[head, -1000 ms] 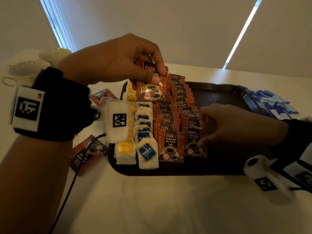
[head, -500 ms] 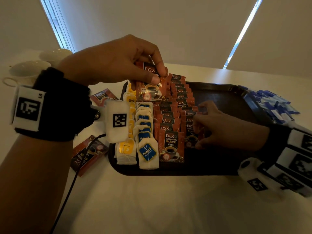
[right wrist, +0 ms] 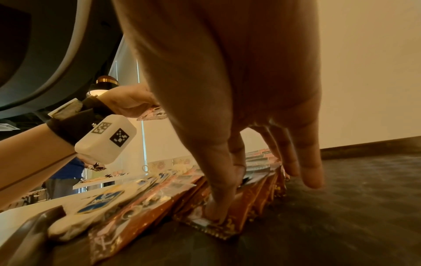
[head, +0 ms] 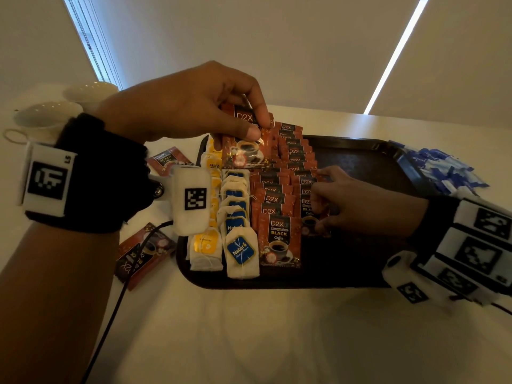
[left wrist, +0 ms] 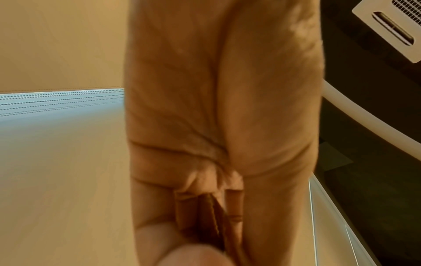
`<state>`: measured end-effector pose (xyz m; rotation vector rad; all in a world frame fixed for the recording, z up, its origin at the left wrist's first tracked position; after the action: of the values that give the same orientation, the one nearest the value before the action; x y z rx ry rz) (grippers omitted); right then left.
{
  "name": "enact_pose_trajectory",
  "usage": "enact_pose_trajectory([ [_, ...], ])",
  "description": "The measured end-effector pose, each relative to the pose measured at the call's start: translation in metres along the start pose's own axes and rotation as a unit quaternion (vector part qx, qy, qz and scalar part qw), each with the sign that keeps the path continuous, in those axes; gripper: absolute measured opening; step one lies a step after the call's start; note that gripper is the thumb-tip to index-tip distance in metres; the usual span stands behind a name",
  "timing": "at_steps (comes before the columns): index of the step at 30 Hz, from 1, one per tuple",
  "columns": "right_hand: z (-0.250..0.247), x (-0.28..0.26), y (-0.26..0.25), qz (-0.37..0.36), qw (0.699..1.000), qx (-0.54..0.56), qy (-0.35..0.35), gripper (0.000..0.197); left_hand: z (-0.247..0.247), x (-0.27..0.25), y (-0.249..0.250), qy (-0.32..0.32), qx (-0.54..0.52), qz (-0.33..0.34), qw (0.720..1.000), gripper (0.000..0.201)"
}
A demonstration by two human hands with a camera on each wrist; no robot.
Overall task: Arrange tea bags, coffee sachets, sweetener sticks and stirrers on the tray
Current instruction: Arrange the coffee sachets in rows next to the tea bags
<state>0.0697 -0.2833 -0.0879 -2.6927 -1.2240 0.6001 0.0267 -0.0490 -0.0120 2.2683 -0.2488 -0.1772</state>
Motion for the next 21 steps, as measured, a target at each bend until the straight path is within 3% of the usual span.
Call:
enact_pose_trajectory([
  [5, -0.009, -0.009, -0.009, 0.003, 0.999, -0.025, 0.025, 0.025, 0.001, 0.0, -0.001, -0.015, -0.001, -0.005, 1.0, 0.022],
  [7, -0.016, -0.013, -0.018, -0.006, 0.996, 0.001, 0.088, 0.023, 0.004, 0.0, -0.001, -0.051, 0.018, -0.008, 0.998, 0.021],
  [10, -0.028, -0.015, -0.035, -0.035, 0.975, 0.062, 0.209, 0.019, 0.011, 0.001, 0.002, -0.103, 0.013, -0.013, 0.994, 0.037],
  [12, -0.031, -0.014, -0.043, -0.037, 0.958, 0.138, 0.247, 0.014, 0.016, 0.003, 0.007, -0.111, -0.011, -0.023, 0.994, 0.049],
  [17, -0.03, -0.019, -0.048, -0.016, 0.901, 0.349, 0.258, 0.002, 0.023, 0.005, 0.011, -0.102, -0.018, -0.025, 0.994, 0.056],
  [21, -0.025, -0.03, -0.026, 0.057, 0.915, 0.348, 0.196, 0.005, 0.015, 0.0, 0.009, -0.07, -0.014, -0.023, 0.997, 0.047],
])
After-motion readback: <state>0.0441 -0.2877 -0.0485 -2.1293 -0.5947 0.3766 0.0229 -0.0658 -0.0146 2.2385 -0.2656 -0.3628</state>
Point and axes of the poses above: each hand's wrist, its own x-axis towards the middle knuckle, its own z-axis out of the palm, y = z × x, the point moved 1 cm from there along x, towards the middle knuckle, and after that the axes turned 9 degrees about -z, right-handed, at the moved point
